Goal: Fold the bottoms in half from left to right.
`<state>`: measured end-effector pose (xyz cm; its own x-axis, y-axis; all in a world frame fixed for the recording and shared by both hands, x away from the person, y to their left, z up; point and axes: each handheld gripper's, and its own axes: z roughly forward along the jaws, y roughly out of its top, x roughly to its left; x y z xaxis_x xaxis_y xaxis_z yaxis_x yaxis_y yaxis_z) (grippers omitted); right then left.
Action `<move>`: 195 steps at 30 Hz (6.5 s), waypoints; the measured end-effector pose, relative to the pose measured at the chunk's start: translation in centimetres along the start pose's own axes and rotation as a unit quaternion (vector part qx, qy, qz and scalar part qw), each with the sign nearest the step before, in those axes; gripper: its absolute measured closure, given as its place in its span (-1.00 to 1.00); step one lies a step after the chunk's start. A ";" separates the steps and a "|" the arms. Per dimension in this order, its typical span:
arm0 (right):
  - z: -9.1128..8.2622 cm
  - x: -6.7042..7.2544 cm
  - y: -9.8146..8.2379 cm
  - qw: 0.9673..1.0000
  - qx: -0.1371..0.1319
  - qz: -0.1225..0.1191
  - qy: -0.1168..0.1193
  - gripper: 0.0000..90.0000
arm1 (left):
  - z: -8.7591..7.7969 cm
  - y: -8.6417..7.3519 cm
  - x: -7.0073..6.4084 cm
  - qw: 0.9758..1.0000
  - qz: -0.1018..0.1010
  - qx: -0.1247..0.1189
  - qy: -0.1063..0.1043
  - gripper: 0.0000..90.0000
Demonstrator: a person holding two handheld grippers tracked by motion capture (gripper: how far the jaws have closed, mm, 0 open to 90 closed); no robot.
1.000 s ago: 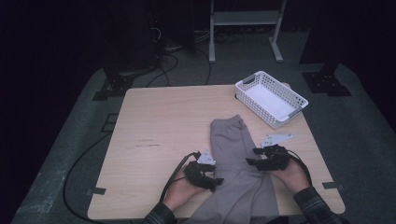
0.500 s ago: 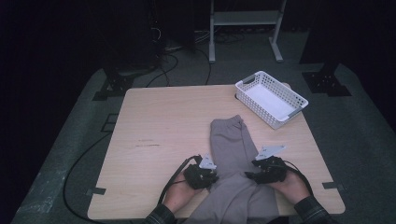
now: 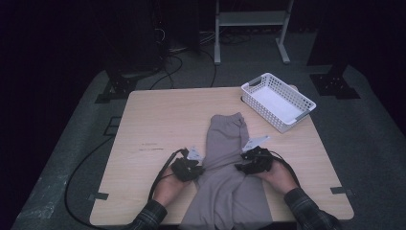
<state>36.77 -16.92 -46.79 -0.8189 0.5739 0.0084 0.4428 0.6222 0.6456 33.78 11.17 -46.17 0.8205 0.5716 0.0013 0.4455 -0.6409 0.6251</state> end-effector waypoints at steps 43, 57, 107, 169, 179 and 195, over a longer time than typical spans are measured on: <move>-5.4 -1.5 -3.6 0.989 -0.040 0.108 -0.095 0.51 | -0.5 -1.1 1.1 0.999 -0.033 -0.014 -0.037 0.83; -3.1 5.9 2.2 0.994 -0.086 -0.015 0.073 0.08 | -3.0 -2.1 0.8 0.994 -0.059 -0.048 -0.078 0.21; -6.0 0.6 -0.8 0.995 -0.086 0.044 0.003 0.01 | -2.9 -3.3 1.9 0.998 -0.050 0.010 -0.021 0.53; 3.2 -3.9 11.9 0.996 -0.056 0.053 -0.046 0.09 | -2.3 -2.4 3.4 0.999 -0.045 0.019 -0.003 0.85; 0.0 -2.9 3.2 0.995 -0.035 0.084 -0.046 0.00 | -2.4 -2.6 3.4 0.999 -0.052 0.013 -0.006 0.85; -0.8 0.2 -1.4 0.997 -0.019 0.069 -0.038 0.51 | -2.6 -2.9 3.4 0.998 -0.053 0.015 -0.004 0.86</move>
<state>35.69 -18.04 -47.08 -0.7203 0.6924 0.0417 0.5335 0.5145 0.6713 34.36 16.28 -45.95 0.7711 0.6329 -0.0695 0.5400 -0.5923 0.5979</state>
